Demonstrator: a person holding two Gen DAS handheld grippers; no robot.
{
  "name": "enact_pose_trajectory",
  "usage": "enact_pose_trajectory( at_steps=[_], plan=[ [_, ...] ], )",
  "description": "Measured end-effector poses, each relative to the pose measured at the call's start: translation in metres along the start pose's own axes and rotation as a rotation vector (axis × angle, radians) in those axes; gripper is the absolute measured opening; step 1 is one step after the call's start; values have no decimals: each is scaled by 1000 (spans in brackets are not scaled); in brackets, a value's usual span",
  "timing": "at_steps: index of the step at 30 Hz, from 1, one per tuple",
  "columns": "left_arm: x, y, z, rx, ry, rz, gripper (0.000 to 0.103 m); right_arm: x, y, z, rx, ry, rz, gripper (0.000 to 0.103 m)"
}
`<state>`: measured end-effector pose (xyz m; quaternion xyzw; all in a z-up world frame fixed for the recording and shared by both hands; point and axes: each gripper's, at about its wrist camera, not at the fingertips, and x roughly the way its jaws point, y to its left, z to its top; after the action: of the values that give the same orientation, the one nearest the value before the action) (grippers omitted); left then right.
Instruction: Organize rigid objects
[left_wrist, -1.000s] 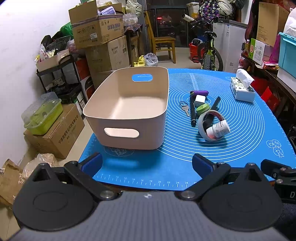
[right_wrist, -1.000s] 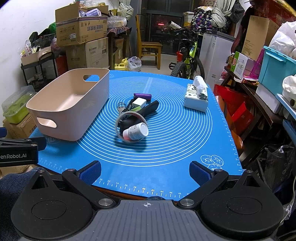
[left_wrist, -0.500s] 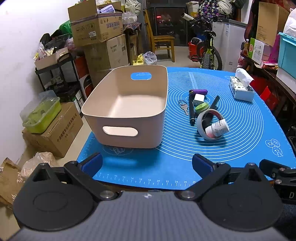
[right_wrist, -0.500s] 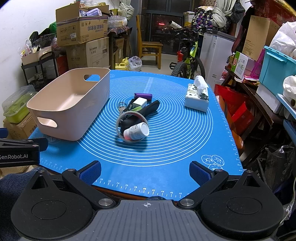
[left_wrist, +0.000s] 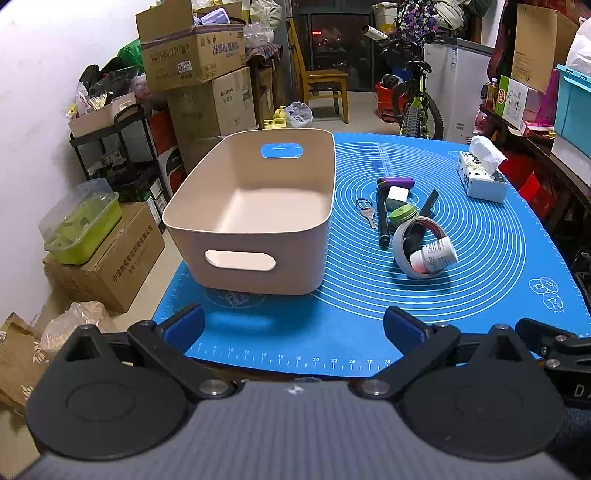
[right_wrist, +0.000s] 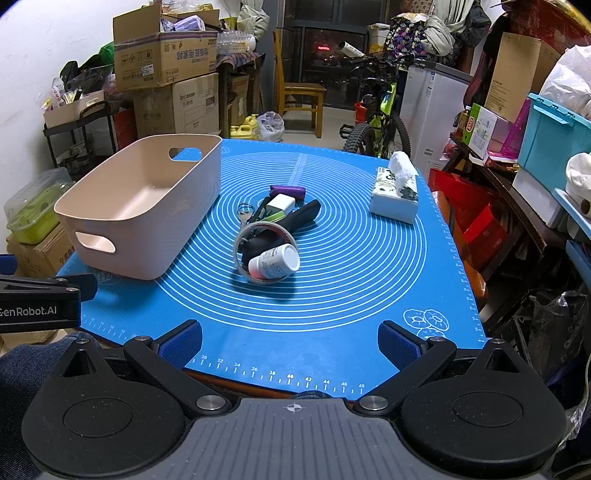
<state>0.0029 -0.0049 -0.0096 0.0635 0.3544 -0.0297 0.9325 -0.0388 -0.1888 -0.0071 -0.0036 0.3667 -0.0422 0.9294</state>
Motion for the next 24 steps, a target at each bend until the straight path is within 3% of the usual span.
enact_pose_trajectory(
  at_steps=[24],
  plan=[
    [-2, 15, 8, -41, 18, 13, 102, -4, 4, 4, -20, -3, 1, 101]
  ],
)
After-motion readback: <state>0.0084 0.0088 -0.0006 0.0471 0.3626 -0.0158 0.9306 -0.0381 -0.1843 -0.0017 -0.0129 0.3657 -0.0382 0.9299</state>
